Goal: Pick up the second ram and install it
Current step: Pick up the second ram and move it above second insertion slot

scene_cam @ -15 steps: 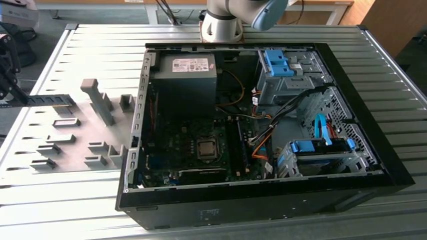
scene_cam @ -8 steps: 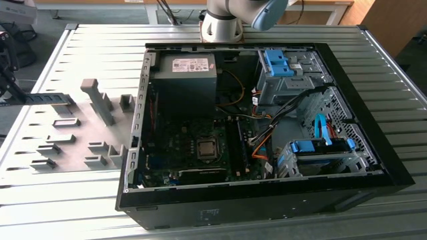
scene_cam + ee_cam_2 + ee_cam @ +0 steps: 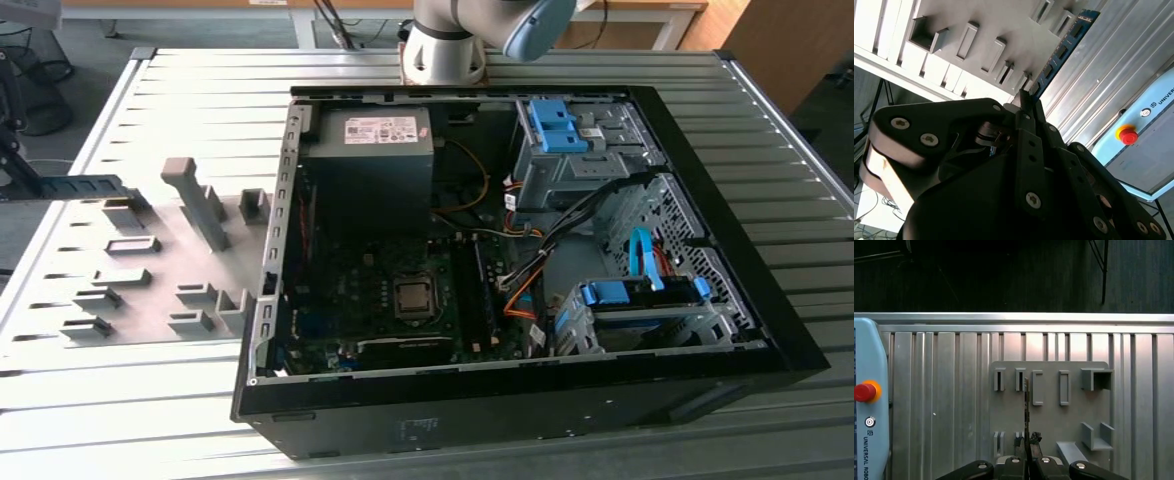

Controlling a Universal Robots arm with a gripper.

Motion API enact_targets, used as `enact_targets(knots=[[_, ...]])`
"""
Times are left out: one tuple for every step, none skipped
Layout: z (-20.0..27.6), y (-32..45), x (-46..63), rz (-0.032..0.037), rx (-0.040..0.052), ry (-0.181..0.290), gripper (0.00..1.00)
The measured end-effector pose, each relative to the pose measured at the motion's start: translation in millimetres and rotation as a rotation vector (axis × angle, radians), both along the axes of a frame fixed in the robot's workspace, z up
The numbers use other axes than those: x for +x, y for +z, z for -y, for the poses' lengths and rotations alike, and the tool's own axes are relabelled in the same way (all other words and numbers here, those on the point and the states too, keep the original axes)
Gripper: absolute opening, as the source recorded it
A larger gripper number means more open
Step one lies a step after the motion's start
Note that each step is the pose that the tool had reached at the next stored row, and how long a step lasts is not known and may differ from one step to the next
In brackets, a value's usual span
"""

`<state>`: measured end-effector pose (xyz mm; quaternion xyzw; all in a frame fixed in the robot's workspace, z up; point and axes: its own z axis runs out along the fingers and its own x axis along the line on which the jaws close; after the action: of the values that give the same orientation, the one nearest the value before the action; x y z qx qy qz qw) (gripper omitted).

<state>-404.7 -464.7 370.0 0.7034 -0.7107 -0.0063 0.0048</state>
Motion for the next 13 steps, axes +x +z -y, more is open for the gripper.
enact_targets(knots=[[0.0, 1.3, 0.0, 0.0000, 0.0000, 0.000, 0.14], [0.0, 2.3, 0.0, 0.0000, 0.0000, 0.000, 0.14], [-0.1, 3.2, 0.0, 0.0001, 0.0000, 0.000, 0.14], [-0.1, 4.3, 0.0, 0.0001, 0.0000, 0.000, 0.14], [-0.1, 5.5, 0.0, 0.0000, -0.0001, 0.000, 0.14], [-0.1, 6.6, 0.0, 0.0000, 0.0000, 0.000, 0.14], [-0.1, 7.6, 0.0, 0.0000, -0.0001, 0.000, 0.14], [-0.1, 8.5, 0.0, 0.0000, 0.0000, 0.000, 0.14], [-0.1, 9.0, 0.0, 0.0000, 0.0000, 0.000, 0.14], [-0.1, 9.4, 0.0, 0.0001, 0.0000, 0.000, 0.14], [-0.1, 9.9, 0.0, 0.0000, 0.0000, 0.000, 0.14], [-0.1, 10.4, 0.0, 0.0000, 0.0000, 0.000, 0.14], [-0.1, 11.2, 0.0, 0.0000, 0.0000, 0.000, 0.14]])
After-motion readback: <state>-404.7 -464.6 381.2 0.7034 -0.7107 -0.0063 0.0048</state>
